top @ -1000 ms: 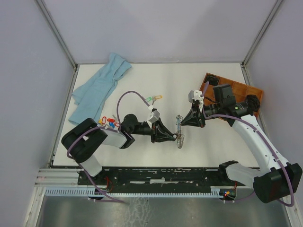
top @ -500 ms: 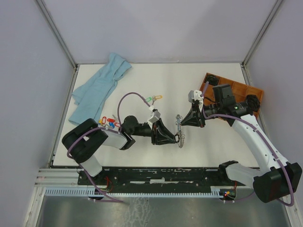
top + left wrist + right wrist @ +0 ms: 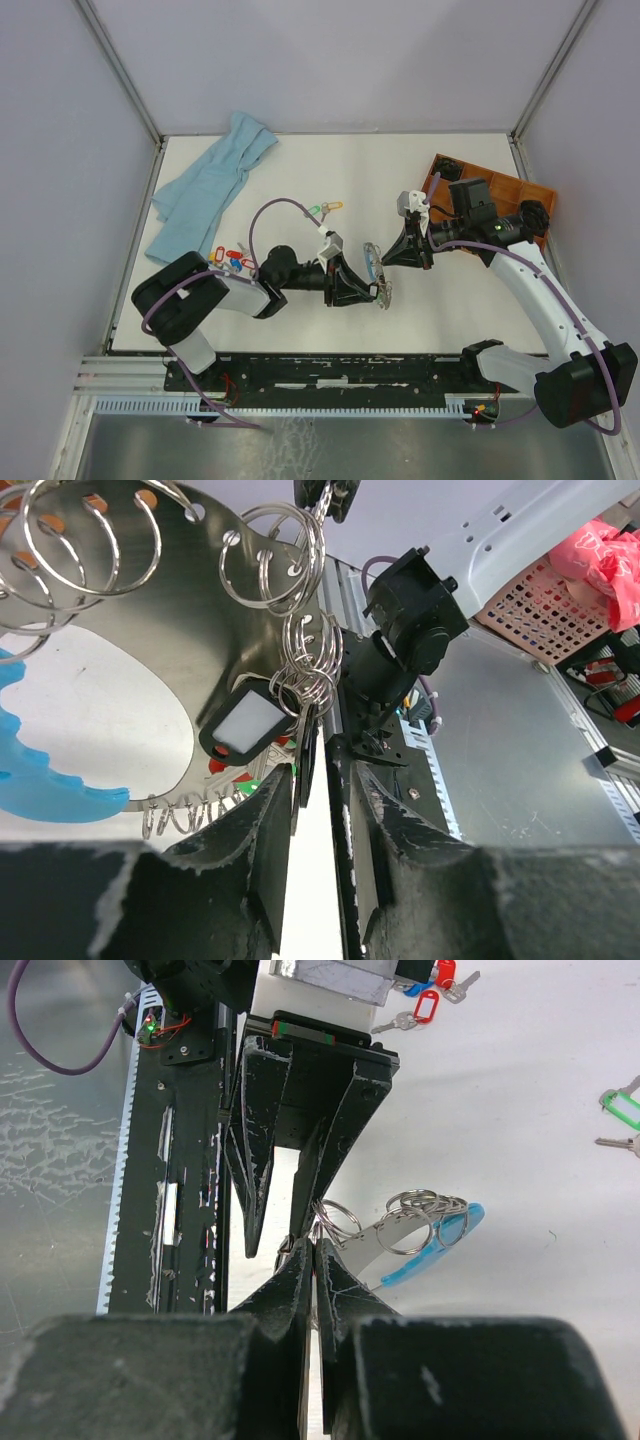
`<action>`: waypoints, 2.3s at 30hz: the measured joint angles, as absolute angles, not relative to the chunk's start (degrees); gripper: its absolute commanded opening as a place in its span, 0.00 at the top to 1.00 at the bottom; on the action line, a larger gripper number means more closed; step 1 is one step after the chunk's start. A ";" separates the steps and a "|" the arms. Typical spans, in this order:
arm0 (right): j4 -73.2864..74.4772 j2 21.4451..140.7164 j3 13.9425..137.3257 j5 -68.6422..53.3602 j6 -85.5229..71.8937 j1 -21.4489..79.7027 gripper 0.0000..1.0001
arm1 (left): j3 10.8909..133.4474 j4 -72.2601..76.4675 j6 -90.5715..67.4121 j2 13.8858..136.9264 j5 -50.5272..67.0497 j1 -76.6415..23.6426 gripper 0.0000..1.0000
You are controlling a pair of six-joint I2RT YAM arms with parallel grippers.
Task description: Remove the keys from the keyring
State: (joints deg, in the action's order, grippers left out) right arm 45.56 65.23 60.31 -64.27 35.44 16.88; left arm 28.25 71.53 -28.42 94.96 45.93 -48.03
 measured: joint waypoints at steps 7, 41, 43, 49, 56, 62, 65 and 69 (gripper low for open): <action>45.56 65.32 60.31 -64.25 35.44 17.04 0.93 | 28.25 71.44 -28.91 94.83 44.64 -49.45 0.67; 39.81 65.36 60.31 -59.46 29.23 17.15 0.73 | 28.10 57.56 -43.53 84.71 35.81 -50.59 0.97; 39.22 65.36 60.31 -58.83 28.29 17.15 0.68 | 28.10 55.90 -45.23 83.44 35.77 -50.50 0.97; 38.81 64.69 60.34 -58.98 27.11 17.12 0.52 | 28.34 54.61 -49.98 80.27 35.79 -48.58 0.97; 44.93 59.35 61.39 -61.17 38.52 17.17 0.26 | 30.48 53.84 -61.21 80.16 36.14 -45.43 0.97; 52.86 55.92 62.30 -61.89 60.10 20.01 0.30 | 36.01 47.48 -72.49 80.53 36.18 -43.94 0.97; 54.30 56.27 63.02 -61.10 67.88 21.67 0.38 | 38.37 42.26 -78.52 80.73 36.18 -42.61 0.97; 52.51 56.25 63.31 -57.06 72.82 24.32 0.47 | 39.51 38.30 -86.11 81.91 36.12 -40.75 0.97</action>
State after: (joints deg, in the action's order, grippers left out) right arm 52.51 56.25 63.31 -57.06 72.82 24.32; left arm 39.51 38.30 -86.11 81.91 36.12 -40.75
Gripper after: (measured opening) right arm 0.580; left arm 0.053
